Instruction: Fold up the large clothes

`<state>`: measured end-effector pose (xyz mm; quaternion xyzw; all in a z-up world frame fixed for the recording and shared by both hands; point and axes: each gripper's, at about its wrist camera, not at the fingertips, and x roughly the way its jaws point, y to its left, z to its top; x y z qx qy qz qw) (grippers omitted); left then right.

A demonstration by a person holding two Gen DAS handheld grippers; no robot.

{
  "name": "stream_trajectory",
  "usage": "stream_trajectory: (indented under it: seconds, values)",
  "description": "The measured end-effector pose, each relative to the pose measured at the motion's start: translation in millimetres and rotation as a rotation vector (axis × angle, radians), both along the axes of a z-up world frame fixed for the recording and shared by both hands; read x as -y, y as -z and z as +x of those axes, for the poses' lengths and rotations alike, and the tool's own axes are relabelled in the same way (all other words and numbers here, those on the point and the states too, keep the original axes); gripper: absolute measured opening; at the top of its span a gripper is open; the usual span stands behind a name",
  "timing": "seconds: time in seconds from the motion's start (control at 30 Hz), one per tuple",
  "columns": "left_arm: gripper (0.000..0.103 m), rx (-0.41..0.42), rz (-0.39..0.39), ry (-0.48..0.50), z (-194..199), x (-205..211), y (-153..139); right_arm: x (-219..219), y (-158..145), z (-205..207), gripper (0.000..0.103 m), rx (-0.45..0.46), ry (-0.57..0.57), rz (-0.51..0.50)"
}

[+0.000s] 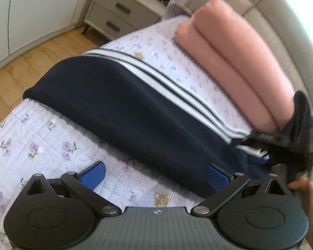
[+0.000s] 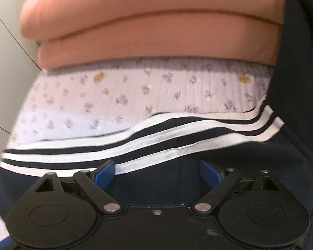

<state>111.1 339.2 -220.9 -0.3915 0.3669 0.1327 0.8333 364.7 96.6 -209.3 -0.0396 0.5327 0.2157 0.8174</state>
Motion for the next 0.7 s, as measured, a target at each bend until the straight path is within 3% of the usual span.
stream_trajectory:
  seconds: [0.13,0.3,0.43,0.6,0.67,0.7]
  values:
    - [0.103,0.162,-0.101,-0.112,-16.4,-15.4,15.8,-8.1,4.9,-15.9,0.103,0.116,-0.010,-0.048]
    - [0.103,0.175,-0.201,-0.226,-21.2,-32.4,13.7,-4.3,4.0,-21.9,0.103,0.146,-0.021,-0.030]
    - [0.102,0.186,-0.076,-0.325,-8.6,-45.3,14.3,5.2,-1.8,-37.2,0.103,0.135,-0.104,-0.014]
    - [0.099,0.212,0.037,-0.421,2.3,-58.6,15.4,18.8,-1.1,-77.4,0.103,0.156,-0.130,-0.013]
    - [0.087,0.200,0.094,-0.455,3.6,-60.1,14.8,22.4,-1.1,-97.1,0.103,0.155,-0.164,-0.003]
    - [0.061,0.177,0.127,-0.477,3.7,-61.0,14.7,23.5,-1.4,-108.7,0.103,0.170,-0.182,-0.009]
